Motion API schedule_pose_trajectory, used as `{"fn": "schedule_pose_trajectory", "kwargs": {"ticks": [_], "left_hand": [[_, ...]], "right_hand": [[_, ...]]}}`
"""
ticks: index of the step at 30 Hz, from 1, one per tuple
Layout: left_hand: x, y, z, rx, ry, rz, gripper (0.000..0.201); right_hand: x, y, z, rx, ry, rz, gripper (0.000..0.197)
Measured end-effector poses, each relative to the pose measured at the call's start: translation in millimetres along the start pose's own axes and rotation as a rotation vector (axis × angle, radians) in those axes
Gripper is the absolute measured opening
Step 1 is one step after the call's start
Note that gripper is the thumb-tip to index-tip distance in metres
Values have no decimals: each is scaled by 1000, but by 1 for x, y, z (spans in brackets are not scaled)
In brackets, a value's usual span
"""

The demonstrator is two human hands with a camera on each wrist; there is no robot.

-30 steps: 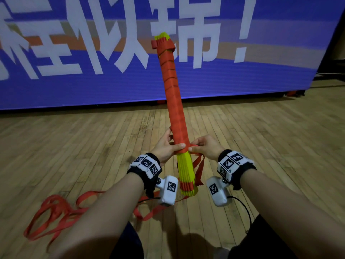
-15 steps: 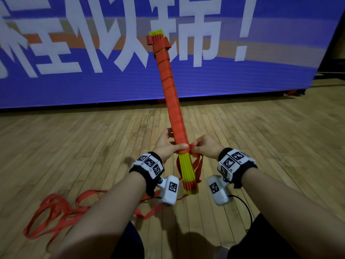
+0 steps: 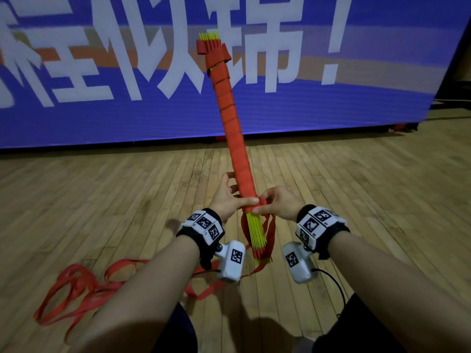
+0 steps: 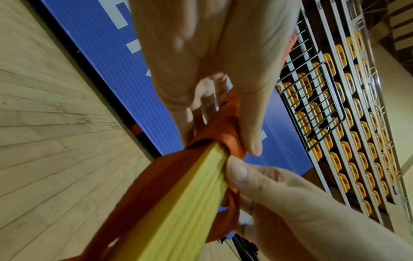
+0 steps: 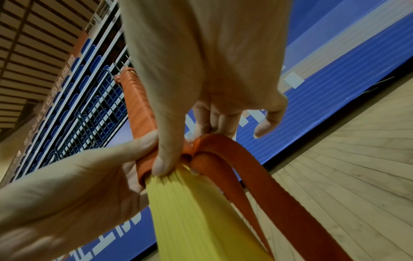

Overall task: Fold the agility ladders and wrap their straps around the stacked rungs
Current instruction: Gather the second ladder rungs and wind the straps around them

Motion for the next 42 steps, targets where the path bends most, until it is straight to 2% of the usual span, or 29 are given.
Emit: {"fn": "schedule_pose_trajectory", "kwargs": {"ticks": [3,8,13,20,27,32,35,38,42], "left_hand": [[1,-4,-1,-86,34,-89,76],[-3,-9,-4,-137,75,-183,74],[-1,-3,-7,-85,57,-90,70],[5,6,-11,-42,30,0,77],[3,6,-4,19,-22,39,74],[6,4,-2,-8,-41,61,75],[7,4,-4,8,-24,43,79],[8,3,-4,-25,-3,10,67],[8,0,-4,-82,46,-55,50]], "right_hand": [[-2,4,1,22,18,18,19],[-5,4,2,97,14,-36,27],[-6,2,1,91,23,-55,7],[-2,4,1,20,-8,-15,20],[-3,-1,-2,-37,-14,-65,30],[3,-7,-3,-123,-30,16,30],[1,-7,-5,-102,-6,8,25],[-1,-7,-7,-65,15,-24,19],[-1,-7,-6,-72,7,-36,25]]}}
Point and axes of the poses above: each hand's wrist, its own x-axis towards the middle knuckle, its own y-axis out of the back of the hand, z = x × y, the point moved 9 cm from there along x, towards the middle knuckle, and after that the axes turned 7 degrees about -z, right-handed, at the moved point
